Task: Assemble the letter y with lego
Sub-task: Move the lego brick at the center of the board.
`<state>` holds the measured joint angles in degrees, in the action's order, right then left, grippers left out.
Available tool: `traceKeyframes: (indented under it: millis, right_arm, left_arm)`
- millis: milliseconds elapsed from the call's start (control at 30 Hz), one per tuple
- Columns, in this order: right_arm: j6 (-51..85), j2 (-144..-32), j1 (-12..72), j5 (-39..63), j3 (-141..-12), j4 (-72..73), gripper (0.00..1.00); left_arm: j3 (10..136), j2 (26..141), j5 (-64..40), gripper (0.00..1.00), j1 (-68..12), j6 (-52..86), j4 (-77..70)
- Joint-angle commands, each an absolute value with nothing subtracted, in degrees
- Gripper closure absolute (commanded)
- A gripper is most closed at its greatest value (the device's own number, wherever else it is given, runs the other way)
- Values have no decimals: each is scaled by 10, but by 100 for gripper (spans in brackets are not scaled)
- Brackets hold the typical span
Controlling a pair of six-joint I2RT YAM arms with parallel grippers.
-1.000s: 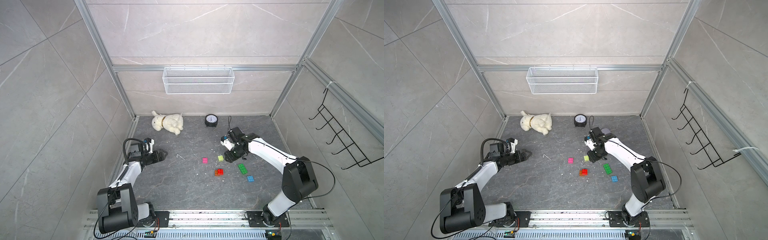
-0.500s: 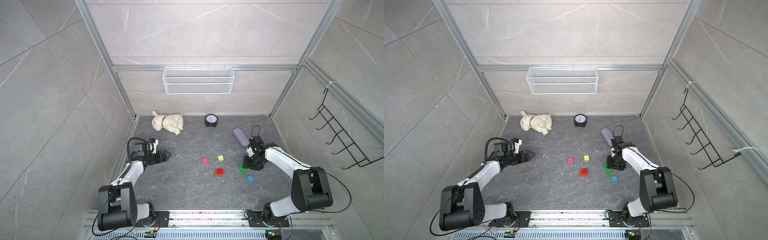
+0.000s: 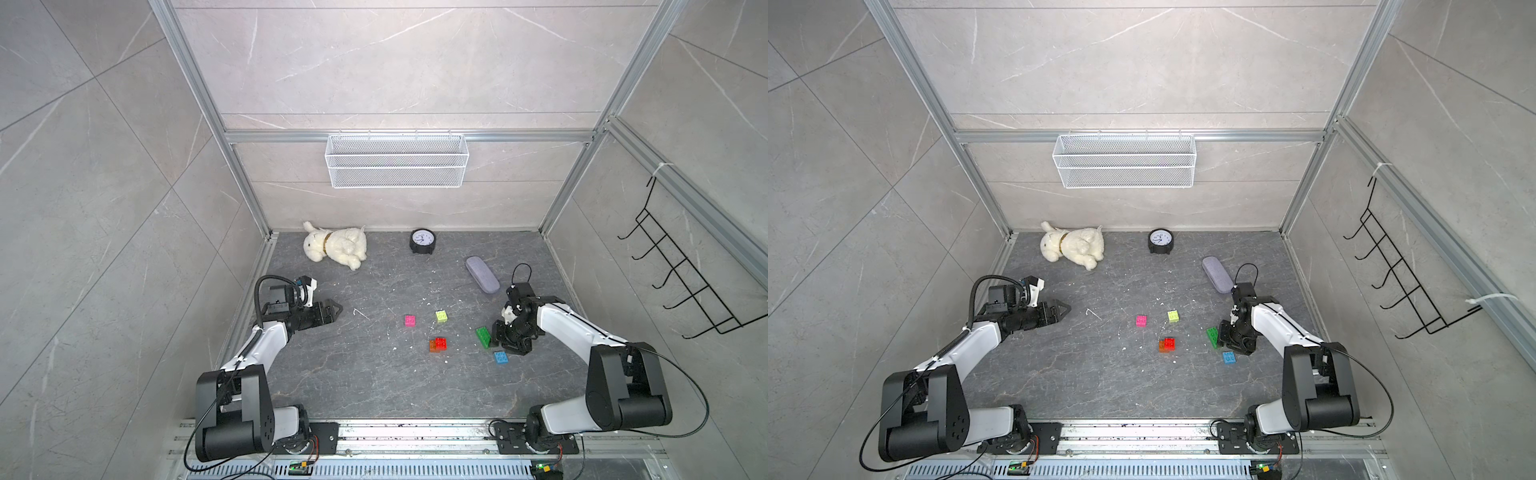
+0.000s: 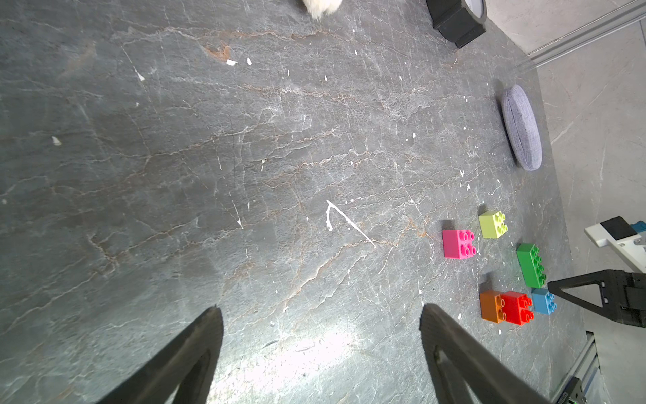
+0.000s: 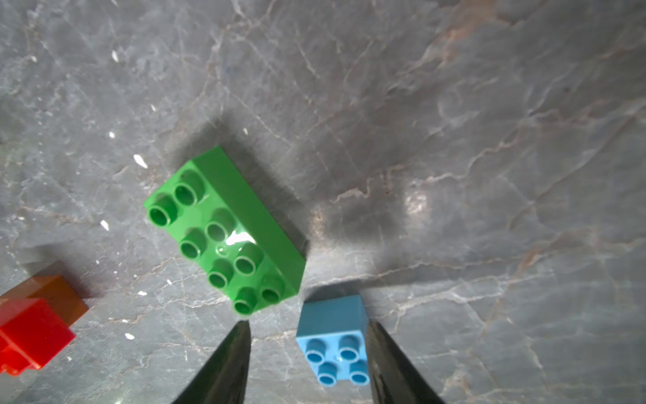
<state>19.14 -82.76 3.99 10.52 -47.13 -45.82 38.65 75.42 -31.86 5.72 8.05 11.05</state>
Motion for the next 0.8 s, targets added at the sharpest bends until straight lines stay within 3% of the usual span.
traceKeyframes:
  millis: [0, 267, 767]
  right_arm:
    - [208, -804, 39, 126, -463, -454, 44]
    - [221, -772, 51, 132, -457, -471, 44]
    - [260, -810, 172, 78, -566, -480, 44]
  left_arm:
    - [382, 749, -332, 9, 56, 92, 99]
    - [381, 748, -337, 9, 43, 100, 90]
    - [378, 737, -333, 9, 5, 107, 78]
